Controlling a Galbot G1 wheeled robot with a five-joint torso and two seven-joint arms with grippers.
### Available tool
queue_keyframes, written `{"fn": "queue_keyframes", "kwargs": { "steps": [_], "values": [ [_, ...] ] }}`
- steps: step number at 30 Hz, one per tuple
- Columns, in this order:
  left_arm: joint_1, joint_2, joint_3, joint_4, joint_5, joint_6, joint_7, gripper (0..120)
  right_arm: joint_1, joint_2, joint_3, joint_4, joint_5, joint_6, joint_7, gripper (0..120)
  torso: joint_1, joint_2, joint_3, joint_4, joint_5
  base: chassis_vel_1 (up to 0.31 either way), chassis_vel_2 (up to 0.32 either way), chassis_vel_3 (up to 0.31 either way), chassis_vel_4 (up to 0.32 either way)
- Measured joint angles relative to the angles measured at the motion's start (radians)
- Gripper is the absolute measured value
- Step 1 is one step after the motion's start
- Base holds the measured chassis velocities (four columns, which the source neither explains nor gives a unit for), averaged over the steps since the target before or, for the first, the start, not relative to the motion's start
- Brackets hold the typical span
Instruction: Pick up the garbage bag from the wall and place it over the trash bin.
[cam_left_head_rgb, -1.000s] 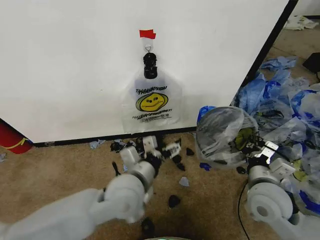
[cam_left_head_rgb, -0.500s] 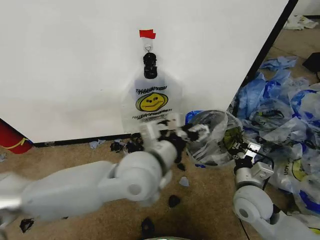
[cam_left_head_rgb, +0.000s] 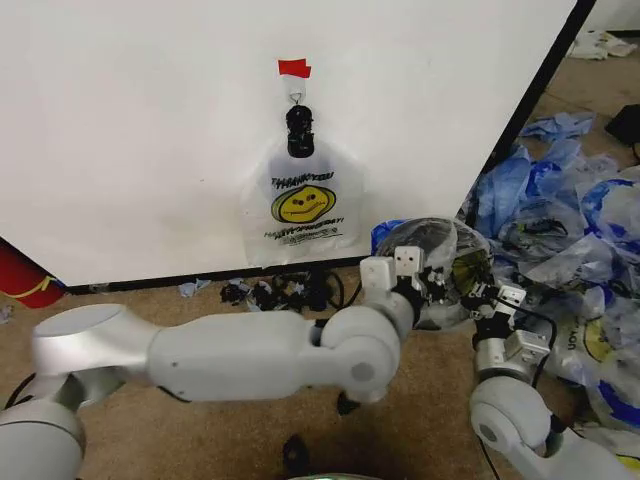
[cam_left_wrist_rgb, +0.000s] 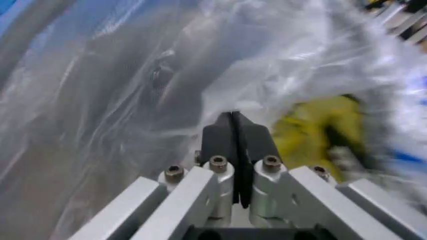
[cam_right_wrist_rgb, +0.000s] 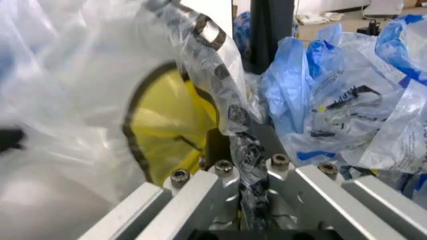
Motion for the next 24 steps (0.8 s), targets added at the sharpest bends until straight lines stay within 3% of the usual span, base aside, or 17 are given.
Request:
{"fn": "queue_keyframes", "kwargs": {
  "steps": [4, 10, 24],
  "values": [
    [-0.004, -0.011, 0.029, 0.032, 0.032, 0.020, -0.013, 0, 0.003, -0.009, 0.001, 0.005, -0.003, 0.000, 0.000, 0, 0.000, 0.000, 0.000, 0.0003, -0.0002, 0.000, 0.000, 0.000, 0.000],
    [-0.001, -0.078, 0.044, 0.130, 0.037, 0.025, -0.059, 0, 0.009, -0.020, -0.006, 0.005, -0.022, -0.006, -0.010, 0, 0.000, 0.000, 0.000, 0.0000, -0.0001, 0.000, 0.000, 0.000, 0.000],
    [0.001, -0.141, 0.064, 0.279, 0.078, 0.022, -0.037, 0, -0.025, -0.039, 0.004, 0.058, -0.035, -0.008, -0.017, 0, 0.000, 0.000, 0.000, 0.0001, -0.0001, 0.000, 0.000, 0.000, 0.000]
  ]
}}
